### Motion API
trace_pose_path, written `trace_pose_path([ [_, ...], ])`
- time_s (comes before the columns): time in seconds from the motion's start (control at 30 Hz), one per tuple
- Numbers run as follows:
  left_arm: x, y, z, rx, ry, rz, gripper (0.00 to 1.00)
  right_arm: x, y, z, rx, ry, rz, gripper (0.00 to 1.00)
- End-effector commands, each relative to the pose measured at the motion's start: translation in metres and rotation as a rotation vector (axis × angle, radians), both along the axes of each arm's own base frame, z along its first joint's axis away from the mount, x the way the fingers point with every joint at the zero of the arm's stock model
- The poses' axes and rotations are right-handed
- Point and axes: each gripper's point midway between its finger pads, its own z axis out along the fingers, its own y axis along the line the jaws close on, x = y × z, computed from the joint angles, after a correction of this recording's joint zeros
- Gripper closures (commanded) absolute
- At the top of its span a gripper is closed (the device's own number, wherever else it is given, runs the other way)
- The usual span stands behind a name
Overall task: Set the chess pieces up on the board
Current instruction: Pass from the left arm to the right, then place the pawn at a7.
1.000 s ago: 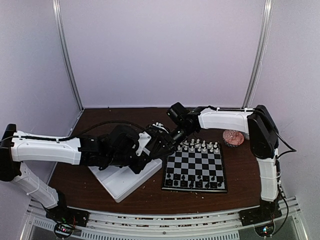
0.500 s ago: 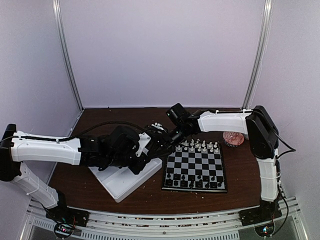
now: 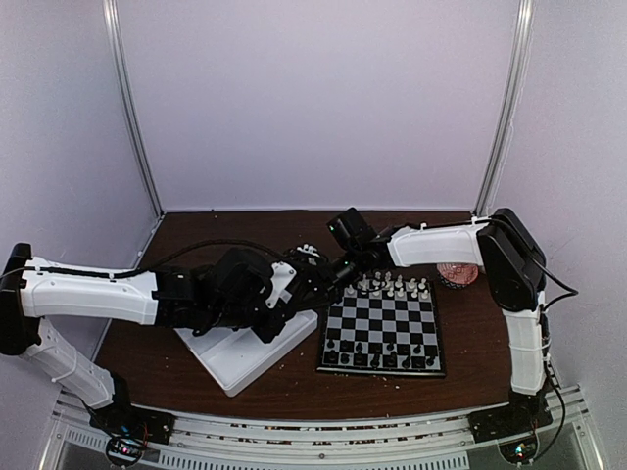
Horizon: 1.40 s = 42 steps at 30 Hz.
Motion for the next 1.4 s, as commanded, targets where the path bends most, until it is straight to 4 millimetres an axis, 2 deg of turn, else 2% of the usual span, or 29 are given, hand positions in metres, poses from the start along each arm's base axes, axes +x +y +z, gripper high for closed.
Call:
trace_pose_path([
  [0.0,0.009,-0.005,0.018,-0.062,-0.067,0.028,0.88,-0.009,0.003,0.017,0.048,-0.028,0.026,0.9],
  [0.17,0.012,0.002,0.007,-0.035,-0.058,0.07,0.77,-0.004,0.003,0.017,0.043,-0.058,0.009,0.93],
  [0.3,0.011,0.01,-0.004,-0.009,-0.046,0.093,0.66,0.007,-0.004,0.013,0.003,-0.125,-0.013,0.94],
  [0.47,-0.001,0.026,-0.004,-0.026,-0.035,0.077,0.6,0.026,-0.02,0.01,-0.092,-0.366,0.014,0.94],
  [0.57,-0.003,0.042,0.006,-0.092,-0.078,0.102,0.54,0.033,-0.031,0.007,-0.149,-0.466,0.025,0.94],
  [0.7,0.008,0.064,0.024,-0.157,-0.171,0.208,0.37,0.038,-0.05,0.003,-0.207,-0.551,0.033,0.94],
  [0.83,0.024,0.074,0.032,-0.174,-0.206,0.285,0.33,0.045,-0.084,0.008,-0.274,-0.668,0.01,0.94],
  [0.97,0.036,0.07,0.034,-0.187,-0.211,0.312,0.33,0.053,-0.134,0.014,-0.369,-0.801,-0.033,0.94],
  [1.13,0.057,0.059,0.039,-0.222,-0.198,0.33,0.33,0.037,-0.201,0.008,-0.502,-0.919,-0.053,0.94],
  [1.27,0.071,0.052,0.043,-0.228,-0.194,0.346,0.33,0.019,-0.249,-0.009,-0.62,-1.013,-0.041,0.94],
  [1.37,0.078,0.047,0.046,-0.236,-0.195,0.339,0.34,0.006,-0.277,-0.023,-0.691,-1.071,-0.03,0.94],
])
